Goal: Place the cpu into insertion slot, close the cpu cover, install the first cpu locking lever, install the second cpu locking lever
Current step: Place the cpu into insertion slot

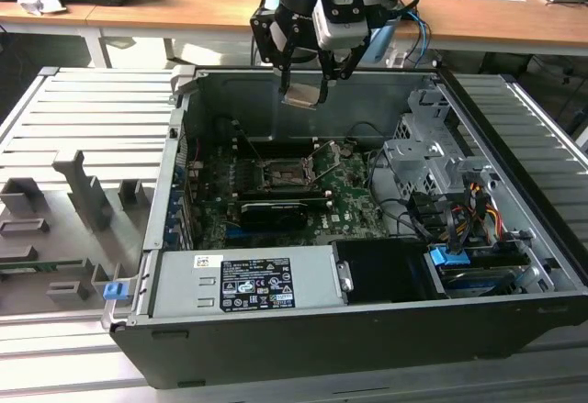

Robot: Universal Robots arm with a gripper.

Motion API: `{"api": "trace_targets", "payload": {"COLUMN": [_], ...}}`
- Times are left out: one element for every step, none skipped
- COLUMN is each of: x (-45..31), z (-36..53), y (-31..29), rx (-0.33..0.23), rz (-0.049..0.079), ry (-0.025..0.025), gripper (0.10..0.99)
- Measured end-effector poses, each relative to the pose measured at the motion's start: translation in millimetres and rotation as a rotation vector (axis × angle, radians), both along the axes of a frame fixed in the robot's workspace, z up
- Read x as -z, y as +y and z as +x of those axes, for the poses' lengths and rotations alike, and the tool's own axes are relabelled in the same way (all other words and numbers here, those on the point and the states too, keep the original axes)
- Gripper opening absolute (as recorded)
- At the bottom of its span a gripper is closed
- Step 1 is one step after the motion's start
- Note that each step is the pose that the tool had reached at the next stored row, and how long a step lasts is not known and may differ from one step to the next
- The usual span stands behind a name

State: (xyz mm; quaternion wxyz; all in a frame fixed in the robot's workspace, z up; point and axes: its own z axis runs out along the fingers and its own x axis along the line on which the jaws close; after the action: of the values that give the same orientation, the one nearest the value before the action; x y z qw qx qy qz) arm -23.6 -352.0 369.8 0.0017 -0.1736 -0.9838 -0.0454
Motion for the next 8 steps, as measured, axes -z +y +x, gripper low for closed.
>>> {"api": "trace_targets", "payload": {"x": [0.0, 0.1, 0.1, 0.2, 0.2, 0.3, 0.3, 0.3], "z": [0.0, 0.0, 0.0, 0.0, 0.0, 0.0, 0.0, 0.0], "y": [0.0, 0.0, 0.0, 0.0, 0.0, 0.0, 0.0, 0.0], "rx": [0.004, 0.007, 0.01, 0.014, 0.017, 0.022, 0.025, 0.027], "rz": [0.0, 0.0, 0.0, 0.0, 0.0, 0.0, 0.0, 0.0], "ry": [0.0, 0.0, 0.0, 0.0, 0.0, 0.0001, 0.0001, 0.0001], "gripper": [0.541, 0.541, 0.541, 0.541, 0.541, 0.541, 0.541, 0.541]}}
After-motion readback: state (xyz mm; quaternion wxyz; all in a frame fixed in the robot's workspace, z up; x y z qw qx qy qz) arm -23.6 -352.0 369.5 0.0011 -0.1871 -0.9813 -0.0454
